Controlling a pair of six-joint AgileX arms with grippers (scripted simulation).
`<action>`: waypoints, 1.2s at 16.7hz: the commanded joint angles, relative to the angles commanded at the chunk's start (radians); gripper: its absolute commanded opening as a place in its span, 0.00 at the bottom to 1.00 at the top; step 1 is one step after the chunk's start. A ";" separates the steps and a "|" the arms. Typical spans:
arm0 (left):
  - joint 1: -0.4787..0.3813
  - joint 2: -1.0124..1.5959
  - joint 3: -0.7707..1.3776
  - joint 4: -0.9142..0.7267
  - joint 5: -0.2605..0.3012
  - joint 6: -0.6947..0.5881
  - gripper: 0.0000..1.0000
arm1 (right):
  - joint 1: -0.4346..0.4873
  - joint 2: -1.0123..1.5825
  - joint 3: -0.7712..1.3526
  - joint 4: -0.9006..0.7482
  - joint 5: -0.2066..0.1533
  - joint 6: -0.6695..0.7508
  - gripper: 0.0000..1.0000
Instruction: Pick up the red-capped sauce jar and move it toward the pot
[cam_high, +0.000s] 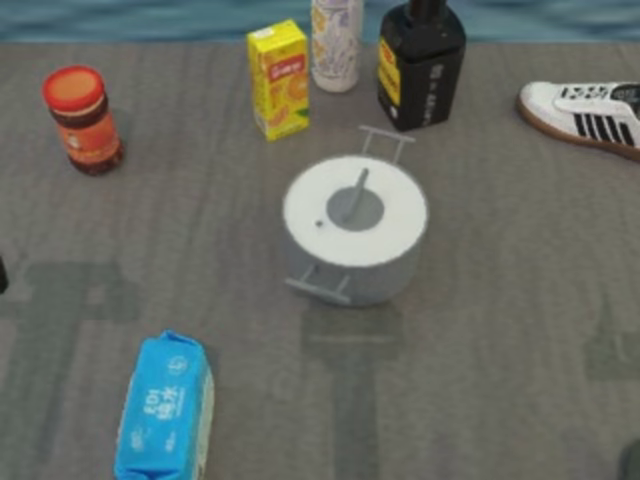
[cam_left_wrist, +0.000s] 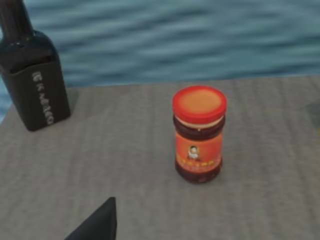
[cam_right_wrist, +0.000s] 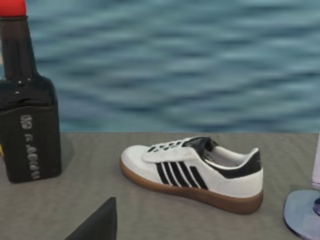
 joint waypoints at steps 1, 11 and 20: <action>-0.001 0.089 0.091 -0.050 0.004 0.011 1.00 | 0.000 0.000 0.000 0.000 0.000 0.000 1.00; -0.004 1.123 1.181 -0.628 0.038 0.135 1.00 | 0.000 0.000 0.000 0.000 0.000 0.000 1.00; -0.002 1.935 2.028 -1.070 0.057 0.224 1.00 | 0.000 0.000 0.000 0.000 0.000 0.000 1.00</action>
